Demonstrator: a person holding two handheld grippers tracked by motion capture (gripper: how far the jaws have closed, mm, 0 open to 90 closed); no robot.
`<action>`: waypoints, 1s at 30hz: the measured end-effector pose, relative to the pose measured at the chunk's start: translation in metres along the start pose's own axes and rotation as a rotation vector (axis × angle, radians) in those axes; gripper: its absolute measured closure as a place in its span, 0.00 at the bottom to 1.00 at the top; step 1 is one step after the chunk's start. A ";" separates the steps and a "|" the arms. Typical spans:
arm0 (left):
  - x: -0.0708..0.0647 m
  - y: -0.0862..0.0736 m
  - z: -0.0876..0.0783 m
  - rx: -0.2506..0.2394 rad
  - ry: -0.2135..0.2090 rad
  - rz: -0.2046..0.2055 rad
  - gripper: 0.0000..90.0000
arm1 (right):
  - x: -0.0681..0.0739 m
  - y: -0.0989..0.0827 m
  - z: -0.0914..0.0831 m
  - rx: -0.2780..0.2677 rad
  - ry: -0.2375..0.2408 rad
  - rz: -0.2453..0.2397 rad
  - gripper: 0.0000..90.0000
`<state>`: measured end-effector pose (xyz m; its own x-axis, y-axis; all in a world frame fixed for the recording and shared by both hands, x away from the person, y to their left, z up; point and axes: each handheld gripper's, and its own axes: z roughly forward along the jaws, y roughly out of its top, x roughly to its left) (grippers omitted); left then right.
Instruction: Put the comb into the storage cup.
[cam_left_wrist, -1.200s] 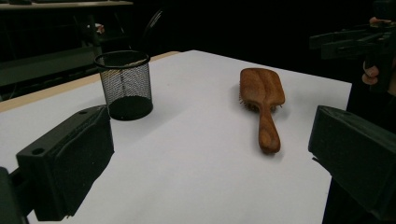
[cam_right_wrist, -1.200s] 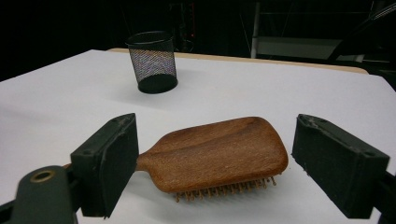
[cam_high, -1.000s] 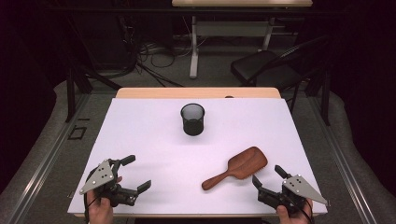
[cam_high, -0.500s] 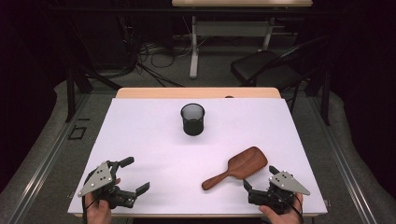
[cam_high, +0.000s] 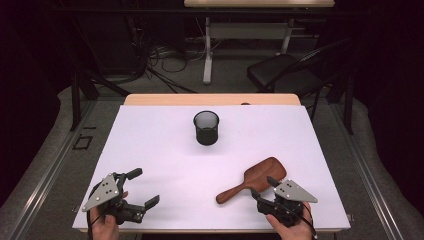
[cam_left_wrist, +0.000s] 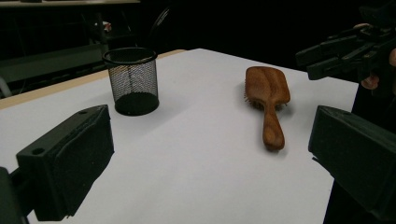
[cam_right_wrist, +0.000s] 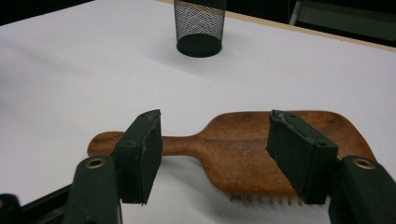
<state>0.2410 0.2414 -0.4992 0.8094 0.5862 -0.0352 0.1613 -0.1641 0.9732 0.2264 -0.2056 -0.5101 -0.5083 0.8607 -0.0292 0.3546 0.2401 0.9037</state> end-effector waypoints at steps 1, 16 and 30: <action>0.000 0.000 0.000 0.003 0.001 0.000 0.00 | 0.002 0.003 0.001 0.003 0.007 -0.005 0.40; 0.000 -0.001 0.000 0.005 -0.001 -0.006 0.00 | 0.028 0.035 0.040 0.086 0.085 -0.014 0.48; 0.001 -0.001 0.000 0.009 -0.012 -0.010 0.00 | 0.041 0.038 0.072 0.217 0.114 -0.019 0.78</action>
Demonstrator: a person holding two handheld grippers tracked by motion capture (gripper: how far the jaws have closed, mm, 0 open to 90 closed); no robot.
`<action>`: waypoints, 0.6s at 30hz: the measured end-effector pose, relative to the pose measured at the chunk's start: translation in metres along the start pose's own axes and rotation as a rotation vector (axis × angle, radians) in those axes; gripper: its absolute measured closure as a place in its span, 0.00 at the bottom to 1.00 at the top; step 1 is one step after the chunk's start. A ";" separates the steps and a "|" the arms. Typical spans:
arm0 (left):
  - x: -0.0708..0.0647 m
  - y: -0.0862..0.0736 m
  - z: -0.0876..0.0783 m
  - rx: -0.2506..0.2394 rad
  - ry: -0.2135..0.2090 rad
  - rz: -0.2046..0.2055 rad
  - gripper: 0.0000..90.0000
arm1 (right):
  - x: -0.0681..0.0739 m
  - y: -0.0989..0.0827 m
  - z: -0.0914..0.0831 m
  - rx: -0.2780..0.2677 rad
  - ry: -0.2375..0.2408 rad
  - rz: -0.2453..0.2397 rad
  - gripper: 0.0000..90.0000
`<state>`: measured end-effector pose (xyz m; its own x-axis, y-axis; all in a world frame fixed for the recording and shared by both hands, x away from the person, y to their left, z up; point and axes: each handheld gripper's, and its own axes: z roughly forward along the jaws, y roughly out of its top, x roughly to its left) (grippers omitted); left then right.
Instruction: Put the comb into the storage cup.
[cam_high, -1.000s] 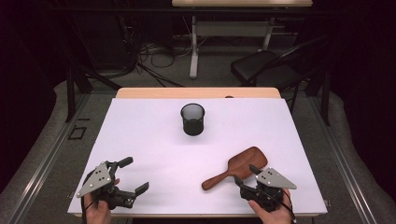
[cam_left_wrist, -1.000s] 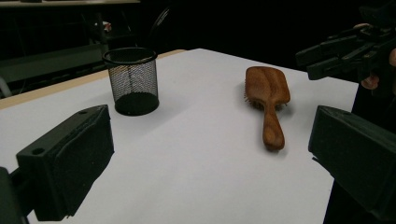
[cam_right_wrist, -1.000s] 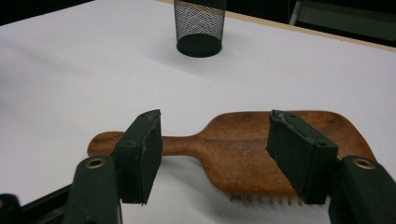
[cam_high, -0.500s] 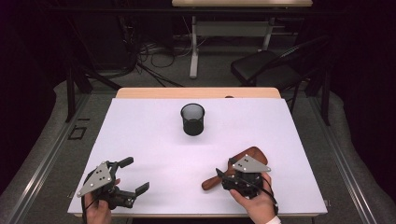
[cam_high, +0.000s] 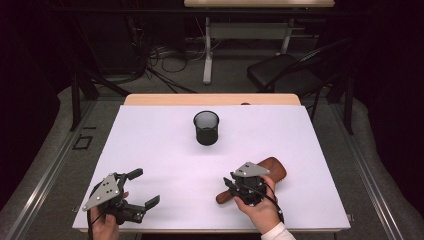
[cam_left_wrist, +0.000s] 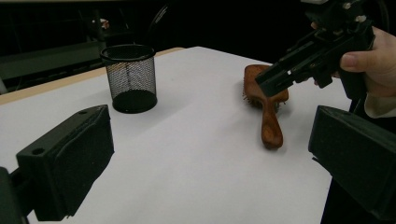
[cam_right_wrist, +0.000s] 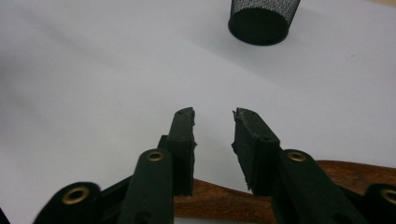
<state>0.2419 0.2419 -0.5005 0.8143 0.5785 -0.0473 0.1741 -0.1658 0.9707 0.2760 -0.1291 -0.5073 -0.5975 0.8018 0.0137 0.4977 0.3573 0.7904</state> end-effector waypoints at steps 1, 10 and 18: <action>0.000 0.000 0.000 -0.001 0.002 0.001 0.00 | 0.000 0.000 0.003 0.011 0.003 0.005 0.81; 0.000 -0.001 0.000 0.004 0.002 -0.001 0.00 | -0.001 -0.007 0.020 0.091 0.015 0.029 1.00; 0.000 -0.001 0.001 0.004 0.002 -0.004 0.00 | -0.001 -0.011 0.030 0.145 0.012 0.037 1.00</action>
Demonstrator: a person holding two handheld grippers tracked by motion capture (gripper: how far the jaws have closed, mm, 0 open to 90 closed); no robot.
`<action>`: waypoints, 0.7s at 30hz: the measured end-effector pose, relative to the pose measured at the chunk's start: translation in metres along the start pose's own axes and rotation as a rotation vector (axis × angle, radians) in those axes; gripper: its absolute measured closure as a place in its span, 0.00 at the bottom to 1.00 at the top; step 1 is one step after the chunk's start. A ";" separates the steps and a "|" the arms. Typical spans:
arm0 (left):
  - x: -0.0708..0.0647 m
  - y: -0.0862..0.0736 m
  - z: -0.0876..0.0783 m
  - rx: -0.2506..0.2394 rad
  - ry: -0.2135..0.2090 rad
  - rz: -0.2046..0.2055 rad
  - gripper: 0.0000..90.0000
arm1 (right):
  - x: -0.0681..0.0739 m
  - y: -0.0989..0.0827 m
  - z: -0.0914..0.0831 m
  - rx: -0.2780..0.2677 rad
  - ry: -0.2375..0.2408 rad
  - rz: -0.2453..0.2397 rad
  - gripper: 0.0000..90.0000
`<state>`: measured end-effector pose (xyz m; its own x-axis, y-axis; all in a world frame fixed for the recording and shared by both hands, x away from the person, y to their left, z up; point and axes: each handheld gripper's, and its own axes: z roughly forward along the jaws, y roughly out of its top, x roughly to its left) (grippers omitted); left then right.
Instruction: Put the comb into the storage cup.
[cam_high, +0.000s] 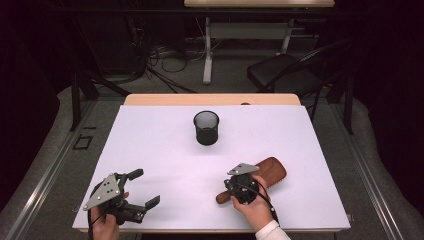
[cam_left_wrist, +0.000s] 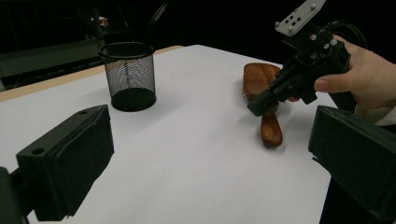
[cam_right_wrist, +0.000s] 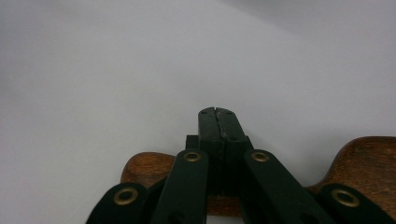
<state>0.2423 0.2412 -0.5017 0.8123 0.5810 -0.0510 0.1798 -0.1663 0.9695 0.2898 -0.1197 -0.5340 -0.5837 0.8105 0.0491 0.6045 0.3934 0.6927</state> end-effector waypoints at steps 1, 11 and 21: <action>0.000 0.000 0.000 0.000 0.000 0.001 0.00 | 0.000 -0.001 0.001 0.003 -0.004 0.001 1.00; 0.001 0.000 0.000 0.007 -0.009 0.000 0.00 | 0.000 -0.008 0.002 0.036 -0.006 -0.002 1.00; 0.000 -0.001 0.001 0.003 -0.005 -0.002 0.00 | 0.001 -0.018 -0.007 0.052 -0.008 -0.009 1.00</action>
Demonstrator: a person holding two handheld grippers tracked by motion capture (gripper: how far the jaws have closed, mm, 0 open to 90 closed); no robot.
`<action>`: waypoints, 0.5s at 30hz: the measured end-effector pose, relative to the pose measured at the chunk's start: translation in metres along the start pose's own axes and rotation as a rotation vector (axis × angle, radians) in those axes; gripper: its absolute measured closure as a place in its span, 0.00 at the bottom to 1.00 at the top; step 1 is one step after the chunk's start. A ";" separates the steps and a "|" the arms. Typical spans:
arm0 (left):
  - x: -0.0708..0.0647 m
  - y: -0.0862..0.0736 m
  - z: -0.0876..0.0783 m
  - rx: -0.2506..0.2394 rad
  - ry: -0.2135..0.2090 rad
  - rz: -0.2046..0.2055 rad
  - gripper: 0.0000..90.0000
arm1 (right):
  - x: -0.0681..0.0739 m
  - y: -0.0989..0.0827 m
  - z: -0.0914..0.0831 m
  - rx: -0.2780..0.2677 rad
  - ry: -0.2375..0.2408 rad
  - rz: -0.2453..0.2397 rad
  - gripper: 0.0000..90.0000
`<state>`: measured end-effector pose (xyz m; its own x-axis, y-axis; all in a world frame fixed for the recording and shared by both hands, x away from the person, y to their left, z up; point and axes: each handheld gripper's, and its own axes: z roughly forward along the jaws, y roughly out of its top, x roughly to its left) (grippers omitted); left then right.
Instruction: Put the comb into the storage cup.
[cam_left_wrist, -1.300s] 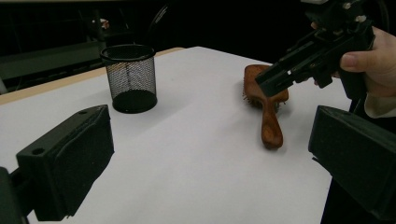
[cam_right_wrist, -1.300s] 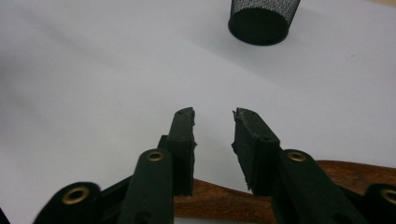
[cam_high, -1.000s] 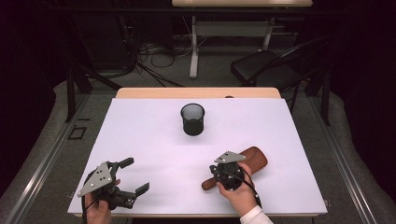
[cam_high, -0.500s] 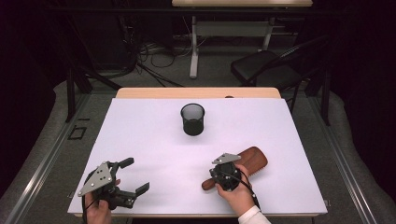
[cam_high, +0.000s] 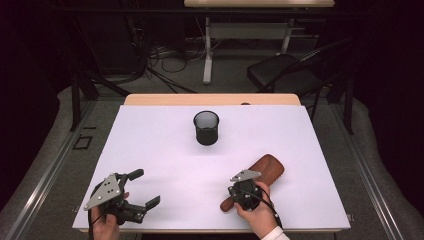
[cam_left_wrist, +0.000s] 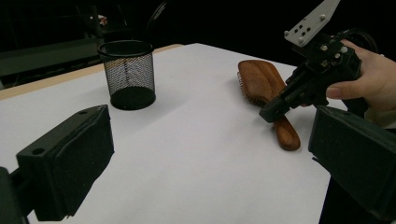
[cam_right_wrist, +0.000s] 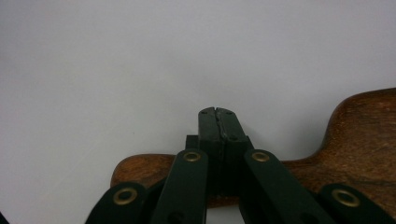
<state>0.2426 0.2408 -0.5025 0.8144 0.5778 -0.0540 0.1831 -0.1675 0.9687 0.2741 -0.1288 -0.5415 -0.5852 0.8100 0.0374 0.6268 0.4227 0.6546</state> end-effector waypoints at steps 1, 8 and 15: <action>0.000 0.000 0.000 0.000 0.000 0.000 0.00 | 0.000 -0.001 -0.001 -0.003 0.000 -0.004 1.00; 0.000 0.000 0.000 0.003 0.002 0.002 0.00 | -0.001 -0.009 -0.008 0.012 -0.009 -0.011 1.00; 0.000 0.000 0.000 0.002 0.002 0.003 0.00 | -0.006 -0.017 -0.017 0.022 -0.024 -0.001 1.00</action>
<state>0.2423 0.2407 -0.5023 0.8137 0.5790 -0.0510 0.1819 -0.1703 0.9685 0.2576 -0.1476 -0.5399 -0.5740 0.8187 0.0185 0.6372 0.4323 0.6380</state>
